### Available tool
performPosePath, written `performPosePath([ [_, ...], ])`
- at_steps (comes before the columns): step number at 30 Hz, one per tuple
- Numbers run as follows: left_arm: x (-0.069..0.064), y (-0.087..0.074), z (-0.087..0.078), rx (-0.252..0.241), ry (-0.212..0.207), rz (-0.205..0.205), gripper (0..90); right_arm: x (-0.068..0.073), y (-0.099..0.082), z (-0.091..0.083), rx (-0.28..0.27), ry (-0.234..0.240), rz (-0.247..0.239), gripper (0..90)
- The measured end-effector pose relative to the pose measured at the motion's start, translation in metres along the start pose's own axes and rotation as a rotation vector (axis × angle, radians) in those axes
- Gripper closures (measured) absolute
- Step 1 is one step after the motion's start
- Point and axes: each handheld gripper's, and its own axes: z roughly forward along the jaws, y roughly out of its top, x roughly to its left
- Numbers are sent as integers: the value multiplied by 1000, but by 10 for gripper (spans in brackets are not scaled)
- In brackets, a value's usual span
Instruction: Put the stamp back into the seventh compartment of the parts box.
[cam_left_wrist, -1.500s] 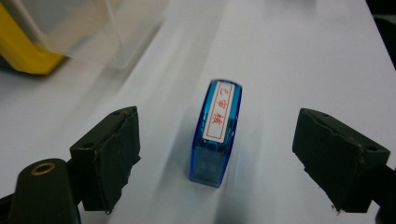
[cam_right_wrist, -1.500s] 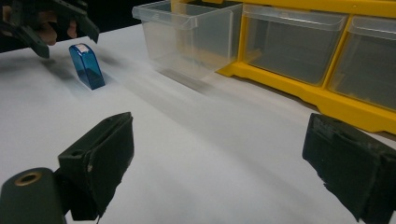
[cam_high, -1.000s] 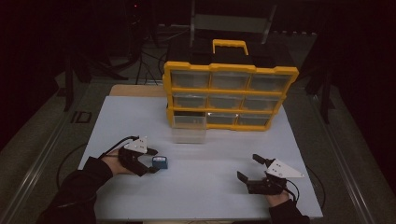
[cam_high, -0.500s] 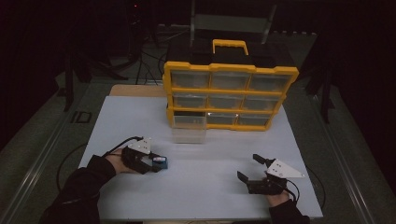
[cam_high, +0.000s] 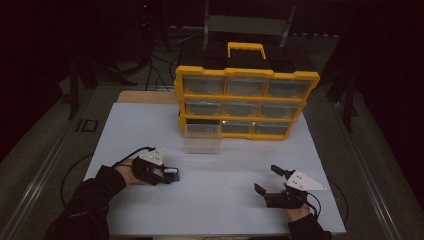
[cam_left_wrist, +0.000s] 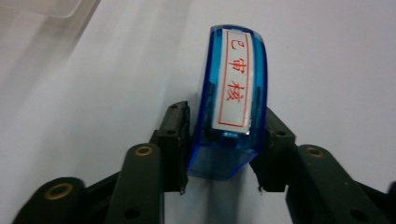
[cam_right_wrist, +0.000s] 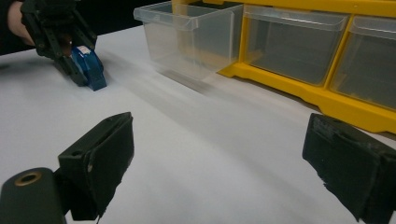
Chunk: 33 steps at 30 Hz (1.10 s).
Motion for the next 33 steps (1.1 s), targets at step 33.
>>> performPosePath([
  [33, -11, 43, -17, 17, -48, 64, 697, -1, 0, -1, 2, -3, -2, 88],
])
